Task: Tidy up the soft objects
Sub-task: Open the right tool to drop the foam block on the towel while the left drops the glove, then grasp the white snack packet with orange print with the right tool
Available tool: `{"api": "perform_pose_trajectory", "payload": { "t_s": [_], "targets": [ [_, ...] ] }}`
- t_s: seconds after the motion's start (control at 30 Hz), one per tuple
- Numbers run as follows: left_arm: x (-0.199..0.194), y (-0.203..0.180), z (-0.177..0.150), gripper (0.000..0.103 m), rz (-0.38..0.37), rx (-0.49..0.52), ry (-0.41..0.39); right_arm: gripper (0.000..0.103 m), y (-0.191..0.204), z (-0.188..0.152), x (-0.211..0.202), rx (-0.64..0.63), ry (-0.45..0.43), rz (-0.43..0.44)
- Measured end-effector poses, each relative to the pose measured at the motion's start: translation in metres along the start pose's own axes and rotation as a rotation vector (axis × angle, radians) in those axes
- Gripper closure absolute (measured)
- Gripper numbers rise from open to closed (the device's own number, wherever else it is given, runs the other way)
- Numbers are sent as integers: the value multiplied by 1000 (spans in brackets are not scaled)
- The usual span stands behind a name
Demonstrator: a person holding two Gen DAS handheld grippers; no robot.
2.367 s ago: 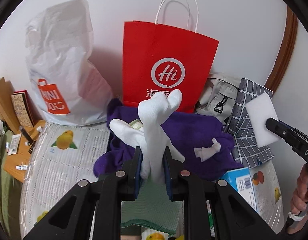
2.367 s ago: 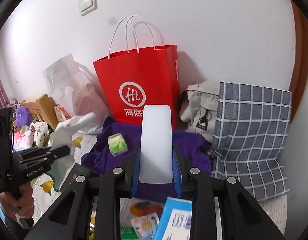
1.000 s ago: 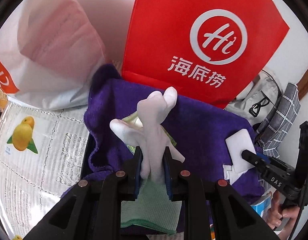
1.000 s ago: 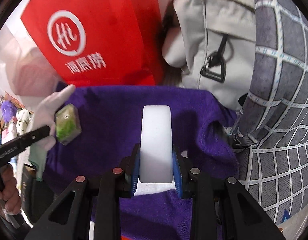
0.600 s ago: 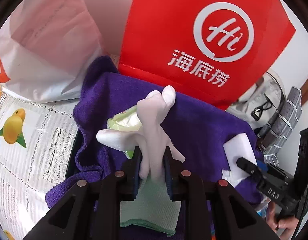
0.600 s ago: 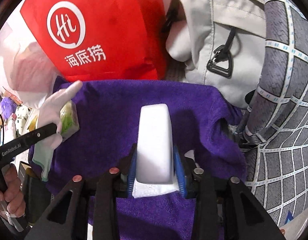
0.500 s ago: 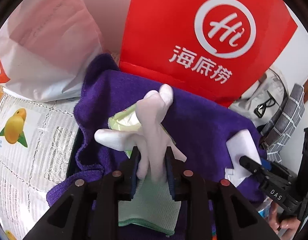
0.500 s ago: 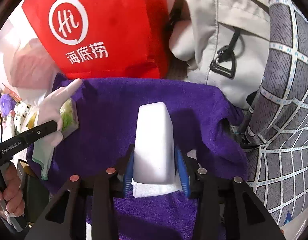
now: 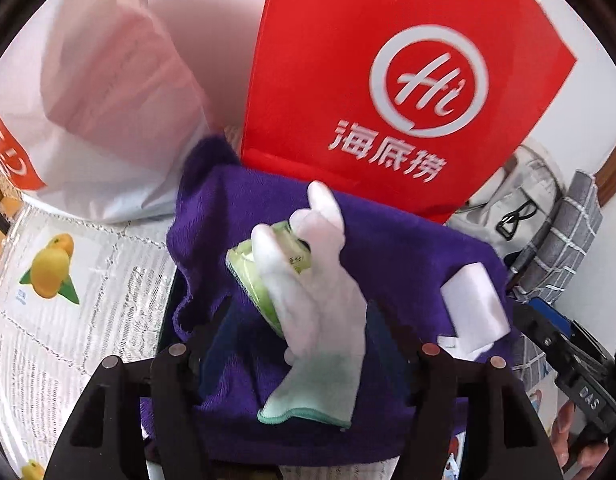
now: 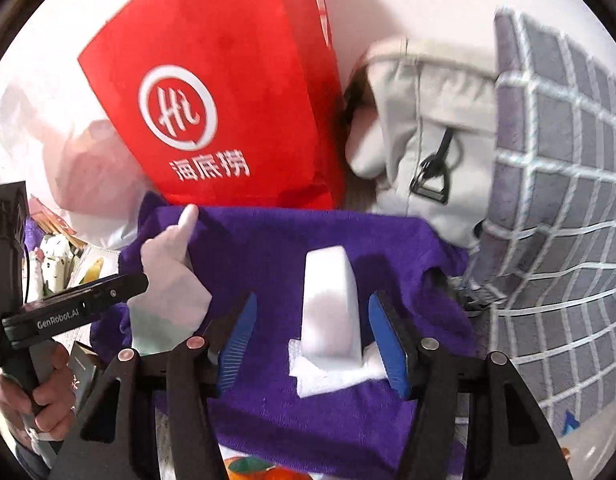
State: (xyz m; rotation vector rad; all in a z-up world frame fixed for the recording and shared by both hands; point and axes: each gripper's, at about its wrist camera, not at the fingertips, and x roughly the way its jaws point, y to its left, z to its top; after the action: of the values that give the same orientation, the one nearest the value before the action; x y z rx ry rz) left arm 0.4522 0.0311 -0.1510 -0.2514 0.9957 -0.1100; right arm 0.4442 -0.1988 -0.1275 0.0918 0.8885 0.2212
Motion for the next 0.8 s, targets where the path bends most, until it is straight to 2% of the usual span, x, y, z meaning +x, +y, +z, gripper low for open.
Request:
{"api": "perform_pose_trajectory", "payload": {
  "t_s": [0.07,0.1,0.2,0.27,0.53,0.67,0.8],
  "targets": [
    [-11,-4,0,40,-1,20,-16,44,6,-4,-18,0,-32,-5],
    [-16,-5,0,40,-11,25,-20,41,8,-9,-26,8,-40,-4],
    [-34,-11,-1,40,-98,46,-25,38,13,-28,-48,19,-31,-1],
    [-44,-20,-2,40,-119,66,-27,38,17,-47,-61,13,-17,-12],
    [-90,-39,-11,40,-111,115,-80,38,25,-129,-106,16,50,-26],
    [-104,-38,-29,40,-105,115,-61,47,38,-153,-116,-55,56,-83],
    [-118,-29,-50,40,-71,132,-72,57,61,-167,-105,-187,83,-150]
  ]
}}
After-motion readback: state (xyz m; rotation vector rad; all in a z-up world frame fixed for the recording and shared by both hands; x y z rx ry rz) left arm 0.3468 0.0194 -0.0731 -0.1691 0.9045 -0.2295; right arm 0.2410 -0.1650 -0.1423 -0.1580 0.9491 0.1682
